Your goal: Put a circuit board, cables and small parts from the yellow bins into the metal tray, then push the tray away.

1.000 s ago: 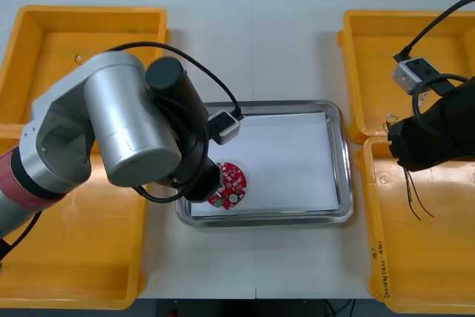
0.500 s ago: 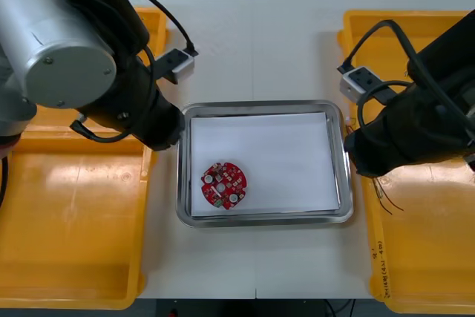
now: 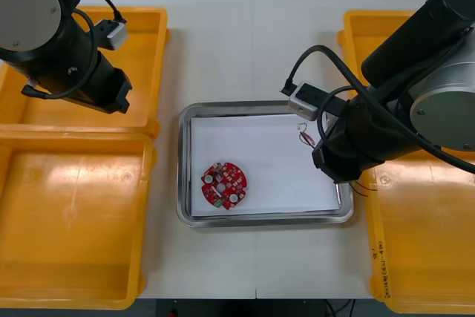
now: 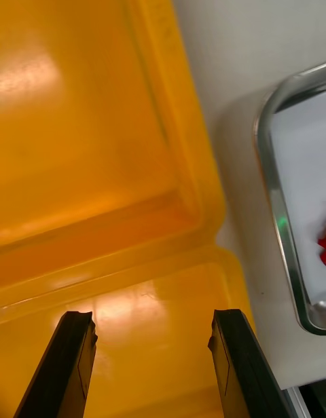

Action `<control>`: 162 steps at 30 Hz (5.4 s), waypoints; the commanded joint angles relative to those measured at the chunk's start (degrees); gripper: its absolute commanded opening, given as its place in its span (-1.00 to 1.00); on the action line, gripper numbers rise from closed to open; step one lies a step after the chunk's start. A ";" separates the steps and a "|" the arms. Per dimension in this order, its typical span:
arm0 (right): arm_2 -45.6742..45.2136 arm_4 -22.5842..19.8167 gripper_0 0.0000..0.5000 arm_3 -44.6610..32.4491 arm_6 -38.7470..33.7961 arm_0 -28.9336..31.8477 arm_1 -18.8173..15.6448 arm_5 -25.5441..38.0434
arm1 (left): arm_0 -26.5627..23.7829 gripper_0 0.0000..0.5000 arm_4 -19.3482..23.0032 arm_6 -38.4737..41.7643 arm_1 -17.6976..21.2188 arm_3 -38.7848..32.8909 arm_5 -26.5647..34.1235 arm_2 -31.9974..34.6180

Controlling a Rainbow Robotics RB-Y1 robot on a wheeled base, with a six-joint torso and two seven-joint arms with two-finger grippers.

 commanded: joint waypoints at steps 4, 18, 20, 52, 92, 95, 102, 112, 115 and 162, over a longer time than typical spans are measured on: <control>5.22 4.84 -1.00 -0.34 11.48 -2.04 1.73 -0.41 | -2.52 1.00 -4.75 -3.84 2.11 6.54 -0.32 4.40; 13.22 13.10 -1.00 2.74 20.09 0.77 4.81 -4.63 | -2.96 1.00 -8.80 -15.36 2.20 16.91 -7.44 8.44; 13.75 13.54 -1.00 3.53 20.53 1.12 4.89 -6.30 | -2.96 1.00 -8.97 -16.85 2.11 17.96 -8.32 8.88; 22.36 21.10 -1.00 10.30 24.23 4.64 3.75 -17.55 | -7.18 1.00 -10.73 -37.59 2.11 35.28 -19.92 11.08; 15.77 15.65 1.00 10.39 22.38 2.97 3.93 -16.41 | -8.41 1.00 -12.58 -39.09 -2.90 47.67 -30.73 7.74; 13.22 13.10 1.00 10.30 22.29 1.74 4.02 -14.30 | -8.41 1.00 -12.31 -39.17 -3.34 48.37 -31.25 7.39; 4.61 7.47 1.00 10.21 21.59 -0.99 5.25 -6.04 | -8.41 1.00 -12.22 -39.35 -3.86 50.39 -34.86 5.10; -8.05 2.02 1.00 10.21 19.04 -3.63 5.60 2.71 | -7.97 1.00 -12.05 -39.44 -3.86 51.10 -37.06 2.82; -11.04 2.55 1.00 10.21 17.72 -3.89 5.60 2.71 | -7.97 1.00 -11.78 -39.53 -3.86 52.06 -37.85 2.64; -30.11 20.13 1.00 37.55 -3.11 -11.98 -3.19 2.71 | -7.53 -1.00 -12.49 -38.12 -2.19 42.31 -21.94 12.66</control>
